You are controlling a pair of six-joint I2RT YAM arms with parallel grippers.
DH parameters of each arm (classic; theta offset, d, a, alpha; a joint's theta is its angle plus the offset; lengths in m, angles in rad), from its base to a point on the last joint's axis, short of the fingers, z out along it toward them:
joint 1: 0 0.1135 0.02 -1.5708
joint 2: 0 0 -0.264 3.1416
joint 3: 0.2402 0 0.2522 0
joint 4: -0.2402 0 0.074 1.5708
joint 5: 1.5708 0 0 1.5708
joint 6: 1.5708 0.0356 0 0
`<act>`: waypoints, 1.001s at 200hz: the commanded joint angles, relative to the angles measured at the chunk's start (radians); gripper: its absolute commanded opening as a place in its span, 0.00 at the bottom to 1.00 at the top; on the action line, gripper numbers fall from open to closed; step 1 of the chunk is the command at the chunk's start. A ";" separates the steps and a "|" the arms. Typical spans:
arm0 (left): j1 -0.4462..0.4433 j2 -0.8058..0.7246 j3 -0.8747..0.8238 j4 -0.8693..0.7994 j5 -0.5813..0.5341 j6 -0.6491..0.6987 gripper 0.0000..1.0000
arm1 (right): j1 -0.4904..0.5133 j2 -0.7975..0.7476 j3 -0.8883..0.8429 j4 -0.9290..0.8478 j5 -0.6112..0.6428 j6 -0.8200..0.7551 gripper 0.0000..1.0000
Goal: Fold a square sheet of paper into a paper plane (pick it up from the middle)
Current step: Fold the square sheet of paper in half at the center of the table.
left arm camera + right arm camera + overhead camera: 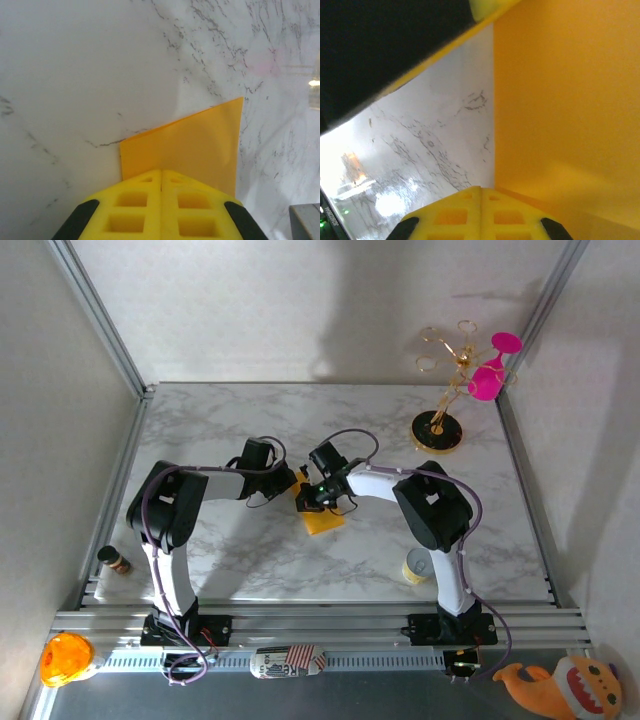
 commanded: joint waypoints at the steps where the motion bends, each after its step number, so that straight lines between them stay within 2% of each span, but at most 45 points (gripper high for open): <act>1: -0.006 0.039 -0.007 -0.075 -0.072 0.002 0.02 | 0.010 -0.018 -0.047 -0.053 -0.006 -0.025 0.00; 126: -0.004 0.053 0.028 -0.112 -0.083 0.026 0.03 | 0.036 -0.159 -0.235 -0.120 -0.065 -0.090 0.00; 171: -0.005 0.055 0.050 -0.126 -0.066 0.047 0.04 | 0.042 -0.178 -0.230 -0.138 -0.038 -0.109 0.00; 200: -0.008 0.045 0.059 -0.135 -0.057 0.062 0.04 | 0.040 -0.234 -0.191 -0.056 -0.014 -0.077 0.00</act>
